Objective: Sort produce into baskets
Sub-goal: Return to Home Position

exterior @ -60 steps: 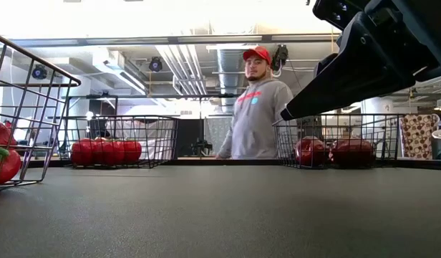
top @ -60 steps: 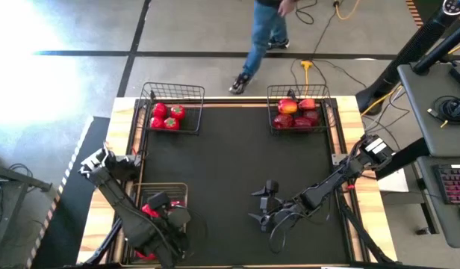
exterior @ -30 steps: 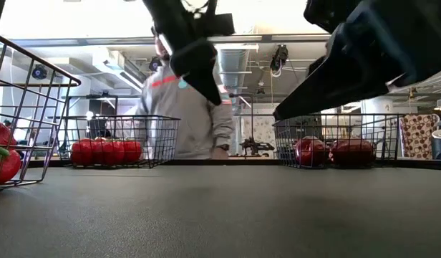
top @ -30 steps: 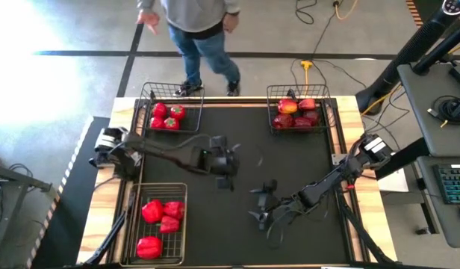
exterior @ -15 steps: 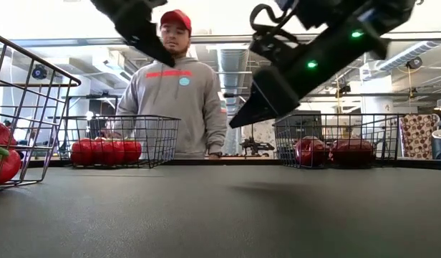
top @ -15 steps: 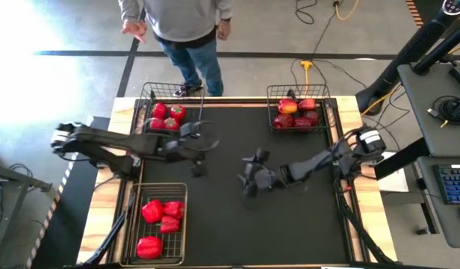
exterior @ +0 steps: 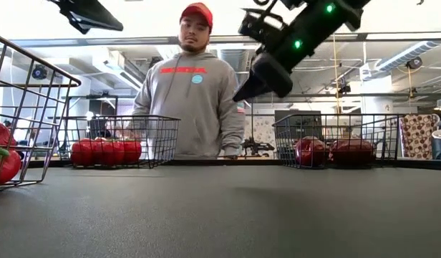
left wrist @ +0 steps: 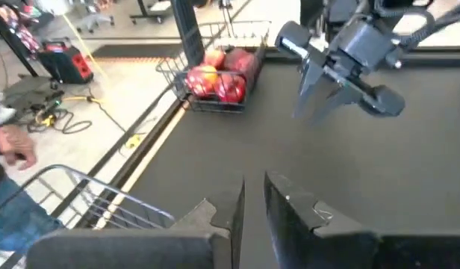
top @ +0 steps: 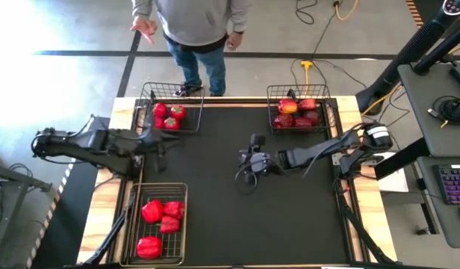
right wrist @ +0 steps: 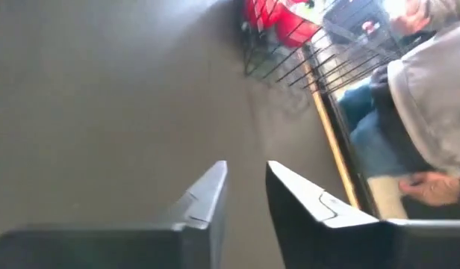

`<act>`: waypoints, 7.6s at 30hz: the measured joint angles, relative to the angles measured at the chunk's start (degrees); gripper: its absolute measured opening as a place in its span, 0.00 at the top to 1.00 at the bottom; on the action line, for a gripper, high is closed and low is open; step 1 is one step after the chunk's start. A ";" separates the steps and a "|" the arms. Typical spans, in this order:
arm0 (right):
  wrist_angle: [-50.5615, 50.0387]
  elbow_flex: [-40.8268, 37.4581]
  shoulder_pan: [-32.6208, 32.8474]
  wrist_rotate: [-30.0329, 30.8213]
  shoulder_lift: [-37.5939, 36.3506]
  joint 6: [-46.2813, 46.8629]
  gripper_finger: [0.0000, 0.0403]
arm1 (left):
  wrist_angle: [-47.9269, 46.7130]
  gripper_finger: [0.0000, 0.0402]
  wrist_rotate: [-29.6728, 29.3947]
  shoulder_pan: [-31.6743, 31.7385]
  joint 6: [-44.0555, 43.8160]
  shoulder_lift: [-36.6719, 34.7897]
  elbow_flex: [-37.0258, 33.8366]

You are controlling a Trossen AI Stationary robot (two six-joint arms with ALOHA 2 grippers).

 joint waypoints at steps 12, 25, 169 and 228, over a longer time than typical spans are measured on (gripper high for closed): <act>1.09 -11.87 -6.30 -15.15 -23.24 0.50 0.97 | -7.01 0.91 -0.49 0.00 0.98 -10.92 -0.07; 22.23 -36.09 -9.13 -23.85 -51.46 -3.57 0.98 | 15.12 0.91 -0.45 0.00 2.56 -20.85 -17.99; 2.32 -56.52 -10.91 -28.86 -88.52 14.88 0.97 | 34.01 0.91 15.05 1.07 2.10 -26.36 -42.16; 2.31 -56.52 -10.93 -28.88 -88.53 14.88 0.97 | 34.00 0.91 15.04 1.08 2.09 -26.37 -42.16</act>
